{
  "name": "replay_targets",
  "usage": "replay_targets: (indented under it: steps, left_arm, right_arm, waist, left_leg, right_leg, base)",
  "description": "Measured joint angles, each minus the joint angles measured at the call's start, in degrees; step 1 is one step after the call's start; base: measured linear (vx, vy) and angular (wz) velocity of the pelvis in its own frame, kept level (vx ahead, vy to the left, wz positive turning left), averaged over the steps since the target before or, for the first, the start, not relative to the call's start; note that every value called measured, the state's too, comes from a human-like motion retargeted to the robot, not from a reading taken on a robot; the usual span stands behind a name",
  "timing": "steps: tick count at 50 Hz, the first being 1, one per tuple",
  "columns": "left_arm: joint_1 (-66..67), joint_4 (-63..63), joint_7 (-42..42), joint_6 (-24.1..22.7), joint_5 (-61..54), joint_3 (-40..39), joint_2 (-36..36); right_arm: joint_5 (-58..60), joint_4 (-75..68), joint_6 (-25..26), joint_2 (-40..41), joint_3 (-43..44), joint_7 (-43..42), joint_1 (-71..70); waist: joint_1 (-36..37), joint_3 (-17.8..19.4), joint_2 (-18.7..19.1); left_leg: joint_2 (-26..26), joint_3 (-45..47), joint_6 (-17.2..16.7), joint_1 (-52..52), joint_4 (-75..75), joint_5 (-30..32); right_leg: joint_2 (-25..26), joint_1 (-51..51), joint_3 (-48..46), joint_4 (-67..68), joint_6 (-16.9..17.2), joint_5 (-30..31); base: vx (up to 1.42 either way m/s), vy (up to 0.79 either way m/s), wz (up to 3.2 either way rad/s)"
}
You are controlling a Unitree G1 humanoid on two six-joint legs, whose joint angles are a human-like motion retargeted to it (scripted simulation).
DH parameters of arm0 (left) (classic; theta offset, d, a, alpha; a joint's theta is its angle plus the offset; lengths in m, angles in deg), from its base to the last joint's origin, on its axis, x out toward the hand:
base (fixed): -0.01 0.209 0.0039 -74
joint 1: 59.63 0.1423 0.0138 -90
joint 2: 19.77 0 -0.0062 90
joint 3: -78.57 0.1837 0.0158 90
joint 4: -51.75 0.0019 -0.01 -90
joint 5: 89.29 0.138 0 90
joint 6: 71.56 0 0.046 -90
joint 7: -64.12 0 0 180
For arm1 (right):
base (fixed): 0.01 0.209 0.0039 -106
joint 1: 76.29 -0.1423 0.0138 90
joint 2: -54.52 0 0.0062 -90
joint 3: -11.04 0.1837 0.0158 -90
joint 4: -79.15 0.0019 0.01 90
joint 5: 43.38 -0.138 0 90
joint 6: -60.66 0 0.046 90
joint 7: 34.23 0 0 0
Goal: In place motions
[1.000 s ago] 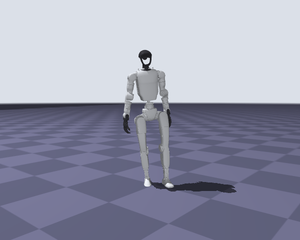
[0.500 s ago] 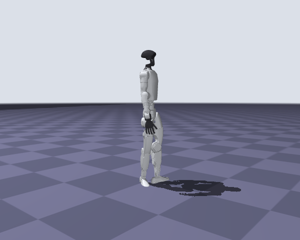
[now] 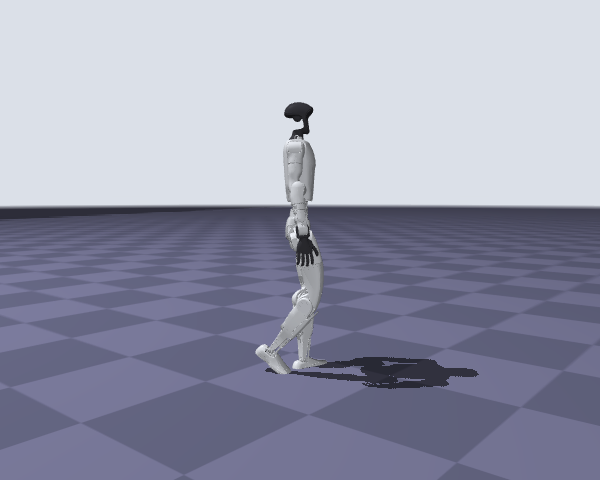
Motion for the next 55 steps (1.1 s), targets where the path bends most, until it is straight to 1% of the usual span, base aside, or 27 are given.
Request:
replay_targets:
  steps: [2, 4, 6, 8, 12, 13, 15, 16, 17, 18, 19, 20, 23, 26, 28, 30, 33, 36, 38, 42, 45, 50, 55]
  left_arm:
    - [-0.68, -0.31, 0.16, -0.14, -0.23, 1.13, -0.07]
    - [-1.18, -0.48, 0.43, -0.29, -0.17, 1.98, -0.25]
    - [-1.47, -0.42, 0.67, -0.32, 0.37, 2.52, -0.48]
    - [-1.45, -0.15, 0.47, -0.32, 0.96, 2.93, -0.59]
    - [-1.0, 1.06, -0.41, -0.36, 1.53, 2.95, -0.74]
    - [-0.66, 1.54, -0.47, -0.34, 1.63, 2.78, -0.84]
    - [0.52, 2.49, -0.55, -0.23, 1.83, 2.49, -1.19]
    - [0.76, 3.3, -0.39, 0.19, 2.42, 1.85, -1.75]
    - [0.95, 4.19, -0.5, 0.63, 3.15, 1.41, -2.1]
    - [1.06, 5.27, -1.17, 1.11, 4.16, 1.36, -2.02]
    - [1.17, 6.07, -2.44, 1.29, 4.06, 1.36, -1.68]
    - [1.27, 6.73, -4.02, 1.31, 3.4, 1.38, -1.21]
    - [2.68, 6.93, -3.56, -0.95, 0.23, 1.32, -1.83]
    - [3.99, 6.32, -0.49, 0.23, 2.99, -0.22, -2.4]
    - [3.66, 6.29, -0.99, 1.25, 4.98, -0.24, -2.71]
    - [2.71, 6.69, -2.6, 0.93, 4.88, 0.22, -3.22]
    - [1.97, 5.8, -2.08, 0.37, 5.08, 1.47, -3.41]
    - [1.61, 3.96, -0.91, 0.06, 5.81, 2.72, -2.57]
    - [1.34, 3.17, -1.25, -0.57, 5.34, 3.06, -1.68]
    - [0.51, 3.12, -0.95, -0.85, 4.15, 3.4, -0.04]
    - [-0.33, 3.63, -0.01, -0.38, 4.16, 3.9, 0.45]
    - [-0.8, 3.59, -0.11, -0.49, 5.04, 4.72, 0.17]
    - [-0.97, 4.04, -0.45, -0.44, 5.04, 4.38, -0.34]
  right_arm:
    - [-1.32, -2.04, 0.42, -0.24, 1.29, -0.74, 0.4]
    - [-2.71, -3.84, 0.74, -0.47, 2.28, -1.18, 0.76]
    - [-3.85, -5.38, 1.06, -0.62, 2.95, -1.51, 1.14]
    - [-4.62, -6.61, 1.37, -0.68, 3.45, -1.85, 1.7]
    - [-5.13, -8.32, 1.76, -0.5, 3.77, -2.3, 2.54]
    - [-4.95, -8.58, 1.83, -0.4, 3.69, -2.37, 2.81]
    - [-4.23, -8.88, 1.77, -0.2, 3.24, -2.43, 3.72]
    - [-3.57, -9.15, 1.96, -0.11, 2.91, -1.91, 3.85]
    - [-2.9, -9.32, 2.2, 0.01, 2.94, -1.38, 4.05]
    - [-2.24, -9.28, 2.54, 0.19, 3.67, -0.81, 4.39]
    - [-1.77, -8.91, 2.6, 0.31, 4.05, -0.7, 4.56]
    - [-1.39, -8.38, 2.51, 0.39, 4.26, -0.82, 4.64]
    - [-0.25, -5.74, 1.5, 0.97, 2.78, -1.75, 4.18]
    - [0.82, -3.65, 1.48, 1.55, 1.0, -1.39, 2.91]
    - [-0.13, -2.23, 1.2, 2.16, 1.07, -0.77, 1.91]
    - [-1.86, -0.55, 0.53, 2.85, 1.13, -0.03, 1.05]
    - [-2.9, 1.52, -0.49, 3.48, 1.42, 0.2, 0.47]
    - [-2.57, 2.5, -1.34, 3.5, 1.86, -0.48, 0.44]
    - [-2.51, 2.33, -1.51, 3.25, 1.65, -0.52, 0.38]
    - [-2.5, -0.11, -0.89, 2.56, 0.99, -0.6, -0.07]
    - [-2.07, -3.03, -0.19, 2.11, 0.52, -1.86, -0.48]
    - [-1.64, -6.78, 0.56, 2.03, 0.39, -2.9, -0.1]
    - [-1.17, -7.28, 0.32, 2.22, 0.19, -2.88, 0.89]
  waist:
    - [-0.59, 0.68, 1.0]
    - [-1.86, 1.08, 1.95]
    - [-2.83, 1.16, 2.52]
    - [-3.82, 1.4, 2.69]
    - [-5.92, 2.97, 0.63]
    - [-6.68, 3.47, -0.51]
    - [-8.22, 3.16, -1.66]
    - [-6.67, 1.88, -2.6]
    - [-5.8, 0.78, -2.99]
    - [-6.28, 0.01, -2.26]
    - [-4.99, -0.48, -2.11]
    - [-2.82, -0.84, -2.26]
    - [-3.81, -1.03, -2.0]
    - [-5.99, -2.51, -1.17]
    - [-5.76, -2.4, -1.49]
    - [-5.77, -1.88, -2.19]
    - [-5.85, -2.25, -3.06]
    - [-5.55, -2.94, -3.01]
    - [-5.37, -3.34, -2.45]
    - [-4.75, -3.79, -0.26]
    - [-4.45, -3.42, 0.63]
    - [-3.88, -3.68, 0.65]
    - [-3.15, -2.93, -0.09]
  left_leg:
    - [1.11, -1.92, -0.08, -0.36, 0.33, 0.17]
    - [1.88, -4.31, -0.14, -1.08, 0.66, 0.35]
    - [2.22, -6.25, -0.24, -1.78, 0.84, 0.48]
    - [2.06, -8.26, -0.32, -1.83, 0.74, 0.61]
    - [-0.46, -12.19, -0.36, 0.77, 0.1, 0.65]
    - [-1.74, -13.41, -0.37, 2.06, -0.03, 0.53]
    - [-3.03, -15.96, -0.68, 3.79, -0.36, 0.54]
    - [-3.59, -14.83, -0.85, 4.05, -0.51, 0.32]
    - [-3.91, -14.87, -0.93, 4.12, -0.62, 0.29]
    - [-3.75, -17.27, -0.86, 3.82, -0.67, 0.65]
    - [-3.53, -17.57, -0.95, 3.97, -0.72, 0.73]
    - [-3.28, -16.82, -1.11, 4.34, -0.76, 0.66]
    - [-2.69, -19.36, -1.62, 5.13, -0.66, 0.62]
    - [-2.26, -21.49, -2.09, 4.45, -0.45, 0.97]
    - [-2.17, -22.11, -2.19, 4.28, -0.2, 1.84]
    - [-2.14, -22.31, -2.27, 3.88, 0.43, 3.12]
    - [-2.13, -20.77, -3.13, 2.66, 1.74, 4.21]
    - [-2.04, -16.65, -2.73, 2.3, 1.85, 4.01]
    - [-2.07, -14.96, -2.07, 2.38, 1.15, 3.4]
    - [-1.61, -15.66, -2.99, 2.75, -0.94, 2.51]
    - [-1.83, -16.12, -2.78, 3.71, -2.53, 2.74]
    - [-2.29, -17.28, -2.81, 3.75, -2.69, 2.97]
    - [-2.89, -17.89, -2.75, 4.35, -2.28, 2.84]
  right_leg:
    - [0.7, -2.98, 3.3, 1.68, -0.69, -0.9]
    - [0.11, -5.3, 3.84, 1.16, -2.72, -1.82]
    - [0.27, -7.51, 5.28, -1.68, -4.68, -3.18]
    - [1.85, -8.91, 8.62, -7.05, -5.93, -4.82]
    - [5.77, -7.13, 21.99, -23.4, -7.45, -6.41]
    - [6.27, -5.56, 26.11, -28.9, -8.1, -5.55]
    - [9.07, -2.27, 34.11, -34.31, -9.69, -2.61]
    - [5.31, -2.25, 26.28, -35.02, -8.96, -1.13]
    - [2.84, -1.98, 20.22, -35.74, -8.36, -0.23]
    - [2.93, -1.23, 17.7, -36.48, -8.0, -0.49]
    - [2.99, -0.38, 16.85, -37.45, -7.9, -0.28]
    - [3.05, 0.54, 16.84, -38.53, -7.93, 0.15]
    - [3.83, 3.05, 14.53, -40.67, -8.09, -0.02]
    - [4.77, 3.58, 13.68, -41.25, -8.64, -1.05]
    - [4.85, 4.02, 13.18, -41.03, -8.82, -1.65]
    - [4.45, 4.75, 11.89, -41.12, -8.82, -2.11]
    - [3.63, 5.18, 9.77, -41.54, -9.1, -2.55]
    - [3.04, 5.04, 8.17, -41.78, -9.2, -2.69]
    - [2.94, 4.84, 7.43, -41.84, -9.17, -2.72]
    - [4.03, 4.48, 6.87, -41.93, -9.25, -2.65]
    - [4.42, 4.92, 6.72, -42.01, -9.33, -2.48]
    - [4.09, 5.53, 5.56, -42.11, -9.38, -2.45]
    - [3.57, 6.54, 5.19, -41.83, -9.41, -2.71]
  base:
    - [-0.11, -0.2, 0.68]
    - [-0.11, -0.21, 0.88]
    - [-0.11, -0.2, 0.81]
    - [-0.1, -0.21, 0.89]
    - [-0.05, -0.18, 1.08]
    - [0.06, -0.16, 1.3]
    - [0.16, -0.14, 0.96]
    - [0.16, -0.11, 0.2]
    - [0.12, -0.07, 0.46]
    - [0.08, -0.05, 0.82]
    - [0.04, -0.05, 0.56]
    - [-0.01, -0.09, 0.05]
    - [-0.03, -0.15, 0.58]
    - [-0.04, -0.1, 0.65]
    - [-0.12, -0.05, 0.49]
    - [-0.2, -0.1, 0.62]
    - [-0.13, -0.1, 0.72]
    - [-0.09, -0.06, 0.58]
    - [-0.06, -0.03, 0.3]
    - [-0.02, -0.03, 0.04]
    - [0.0, 0.0, 0.0]
    - [0.06, -0.04, 0.22]
    - [0.01, -0.01, 0.04]
